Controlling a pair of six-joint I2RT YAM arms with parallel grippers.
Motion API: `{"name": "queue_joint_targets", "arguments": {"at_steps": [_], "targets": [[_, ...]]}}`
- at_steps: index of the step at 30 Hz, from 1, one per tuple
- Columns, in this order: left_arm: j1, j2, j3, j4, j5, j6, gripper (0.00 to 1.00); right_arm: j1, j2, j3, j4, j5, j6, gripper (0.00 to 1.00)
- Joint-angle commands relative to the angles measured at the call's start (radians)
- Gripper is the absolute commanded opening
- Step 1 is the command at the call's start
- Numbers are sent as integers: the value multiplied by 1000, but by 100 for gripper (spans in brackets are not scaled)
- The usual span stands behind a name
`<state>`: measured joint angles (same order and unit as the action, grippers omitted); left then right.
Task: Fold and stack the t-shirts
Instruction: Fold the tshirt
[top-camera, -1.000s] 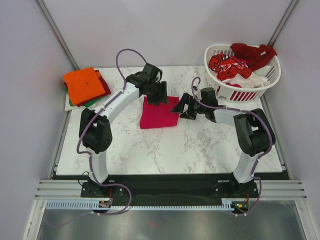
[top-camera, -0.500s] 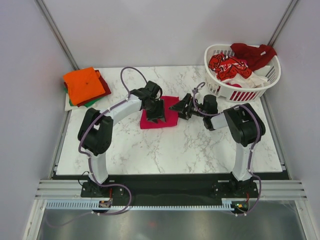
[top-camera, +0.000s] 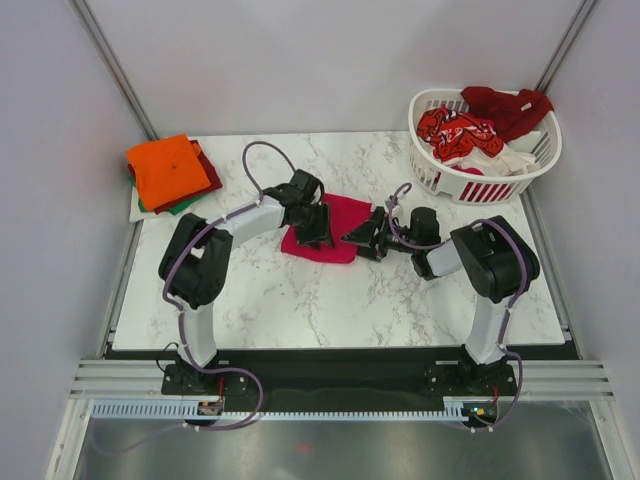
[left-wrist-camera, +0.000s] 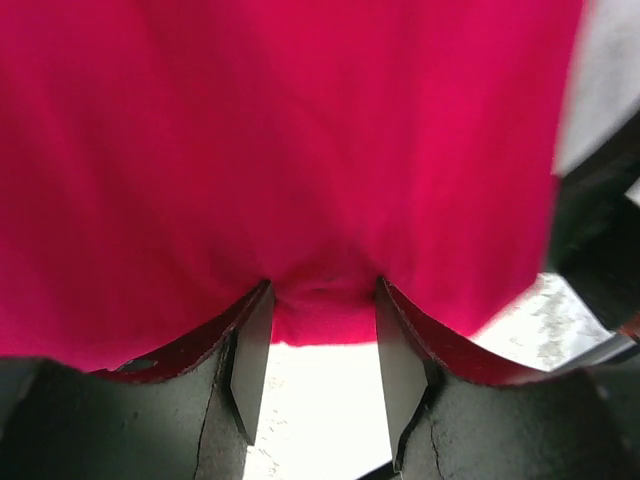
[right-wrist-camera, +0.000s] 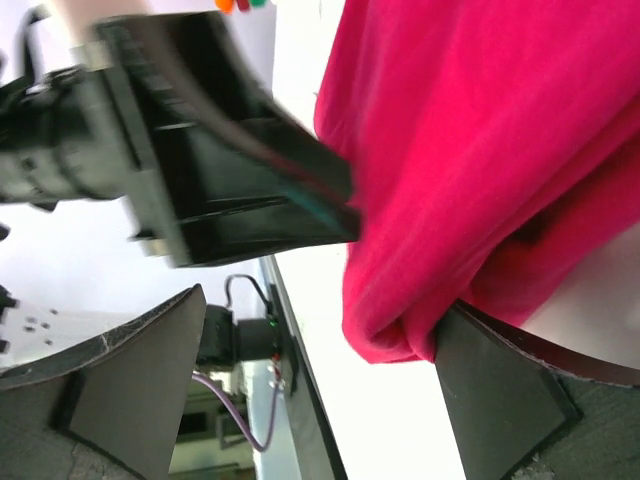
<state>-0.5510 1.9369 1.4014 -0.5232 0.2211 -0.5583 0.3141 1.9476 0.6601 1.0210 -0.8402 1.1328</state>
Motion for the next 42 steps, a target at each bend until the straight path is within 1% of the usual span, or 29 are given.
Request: {"name": "queue_joint_targets", "arguments": {"at_steps": [1,3,4,5,7,8,9,10,11,12,13,14,15,18,19,21,22,23,24,26,27,29,31,36,39,40,42], "targets": [[0,60,-86,25,17,-25,52,34,-76,-28,-160,-5,-137,98],[-1,80,-113,25,17,-25,52,39,-96,-71,-185,10,-151,98],[-4,88,-134,57,35,-37,51,39,-101,-86,-194,15,-165,98],[-7,103,-142,233,41,-93,45,42,-104,-99,-203,16,-172,98],[-18,114,-154,242,34,-92,45,46,-119,-142,-217,15,-185,98],[-23,122,-156,244,34,-91,44,46,-133,-167,-243,24,-220,98],[-26,122,-159,244,32,-89,44,46,-186,-177,-342,39,-252,98],[-30,120,-166,247,29,-88,44,48,-229,-178,-436,117,-307,98],[-30,113,-171,247,27,-86,44,57,-340,-153,-546,177,-431,98],[-32,108,-176,249,26,-86,44,66,-396,-128,-764,238,-497,98],[-32,106,-182,250,23,-83,44,74,-447,-102,-856,312,-545,98],[-32,102,-185,249,23,-81,44,85,-488,-43,-931,399,-611,98],[-32,94,-186,249,24,-78,44,85,-553,-12,-1057,432,-632,98],[-32,79,-193,249,29,-74,43,85,-613,90,-1205,489,-674,96],[-33,76,-196,250,29,-72,43,85,-624,102,-1211,486,-670,95],[-35,71,-200,250,32,-72,43,85,-630,119,-1172,437,-654,79],[-36,66,-205,250,32,-71,43,83,-621,121,-1147,414,-628,69],[-38,63,-206,250,37,-72,43,83,-609,131,-1126,389,-619,47],[-40,62,-209,250,38,-74,42,85,-572,137,-1071,366,-605,38],[-43,53,-214,250,37,-75,42,85,-511,150,-1029,307,-568,21],[-44,48,-217,250,40,-75,42,86,-489,154,-971,268,-559,18],[-44,42,-219,250,40,-77,42,86,-454,157,-926,239,-525,12],[-44,39,-220,249,43,-78,42,89,-414,148,-868,211,-502,9],[-47,50,-216,250,50,-81,41,94,-291,105,-704,164,-485,7],[-47,54,-213,249,54,-77,41,92,-204,90,-694,173,-521,3],[-47,51,-213,249,54,-75,41,88,-173,63,-690,185,-528,1],[-47,40,-217,247,55,-71,41,80,-147,32,-650,213,-518,0]]}}
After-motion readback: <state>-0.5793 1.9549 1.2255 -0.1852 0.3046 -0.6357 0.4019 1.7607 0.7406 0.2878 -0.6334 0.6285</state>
